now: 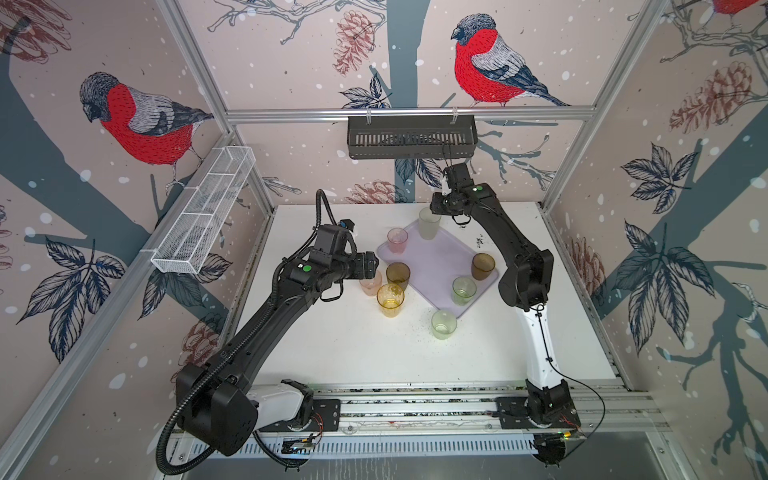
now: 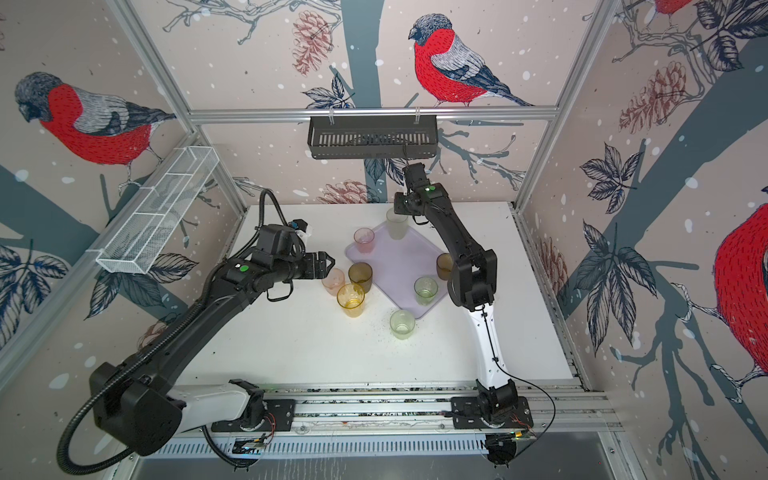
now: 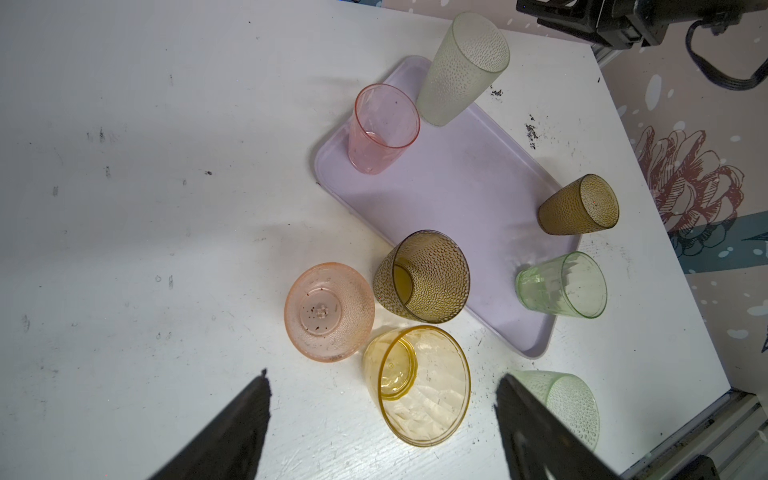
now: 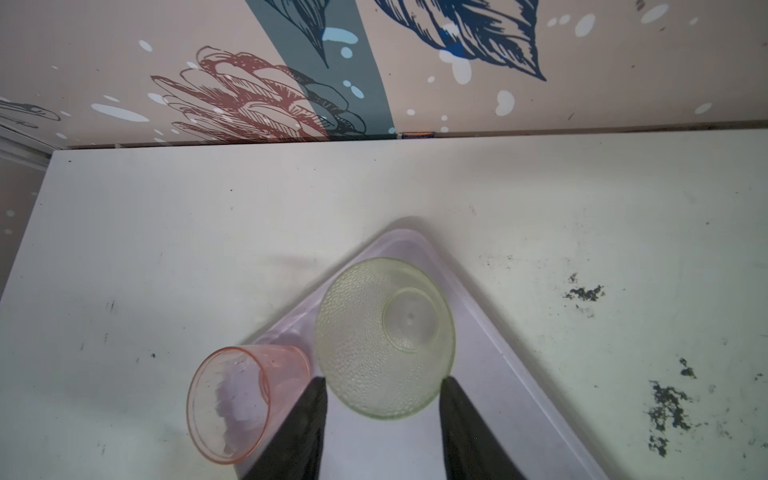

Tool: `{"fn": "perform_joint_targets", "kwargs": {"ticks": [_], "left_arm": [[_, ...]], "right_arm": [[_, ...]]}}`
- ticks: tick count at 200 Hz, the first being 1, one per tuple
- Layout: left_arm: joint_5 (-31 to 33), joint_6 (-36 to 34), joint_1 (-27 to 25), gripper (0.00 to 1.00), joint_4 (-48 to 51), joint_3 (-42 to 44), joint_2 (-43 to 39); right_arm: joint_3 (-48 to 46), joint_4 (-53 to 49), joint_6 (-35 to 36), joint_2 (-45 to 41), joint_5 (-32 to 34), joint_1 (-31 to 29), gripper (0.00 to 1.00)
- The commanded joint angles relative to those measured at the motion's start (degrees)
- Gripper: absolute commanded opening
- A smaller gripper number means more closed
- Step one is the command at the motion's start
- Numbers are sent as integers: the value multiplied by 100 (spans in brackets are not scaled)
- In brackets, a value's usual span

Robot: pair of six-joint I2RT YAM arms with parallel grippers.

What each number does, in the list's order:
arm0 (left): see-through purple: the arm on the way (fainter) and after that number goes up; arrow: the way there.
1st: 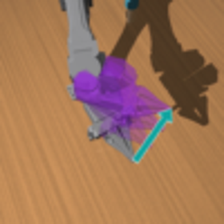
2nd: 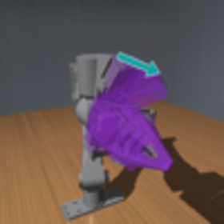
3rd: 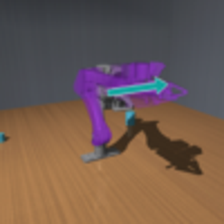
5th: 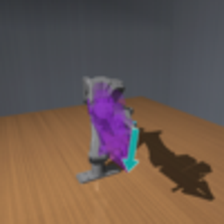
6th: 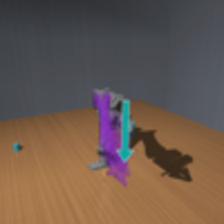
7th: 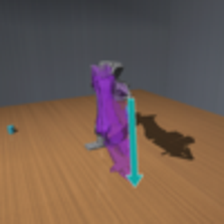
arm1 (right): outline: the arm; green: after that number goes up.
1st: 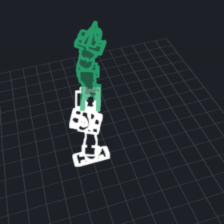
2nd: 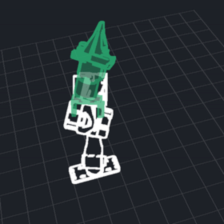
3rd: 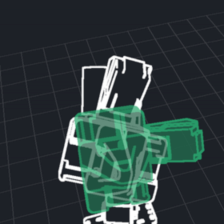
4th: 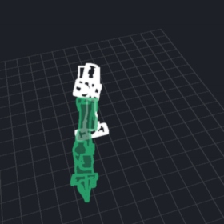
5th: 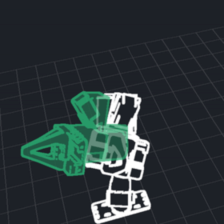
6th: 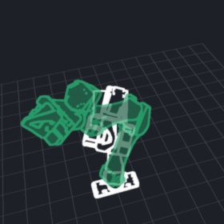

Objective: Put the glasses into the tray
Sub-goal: 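Open the right gripper and raise it off the pale green glass, then move the right gripper back over the small pale green glass nearest the robot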

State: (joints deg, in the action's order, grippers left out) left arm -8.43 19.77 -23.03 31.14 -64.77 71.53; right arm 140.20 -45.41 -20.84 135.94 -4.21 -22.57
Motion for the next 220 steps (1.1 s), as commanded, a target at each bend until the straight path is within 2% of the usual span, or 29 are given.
{"fn": "perform_joint_targets", "kwargs": {"ticks": [1, 31, 90, 145, 220], "left_arm": [[52, 73, 16, 86, -135, 42, -112], [9, 39, 12, 85, -101, 108, -289], [-172, -97, 11, 86, -20, 299, -558], [-326, -186, 17, 86, 41, 534, -804], [-427, -294, 9, 87, 21, 729, -965]], "right_arm": [[-10, 29, 63, -213, 213, -80, 47], [-221, -205, 72, -594, 371, -255, 48], [-1636, -167, -95, -1877, 657, -621, 50], [-2088, -1118, -273, -2495, 900, -952, 50], [-3331, -1499, -647, -3509, 964, -1461, 48]]}}
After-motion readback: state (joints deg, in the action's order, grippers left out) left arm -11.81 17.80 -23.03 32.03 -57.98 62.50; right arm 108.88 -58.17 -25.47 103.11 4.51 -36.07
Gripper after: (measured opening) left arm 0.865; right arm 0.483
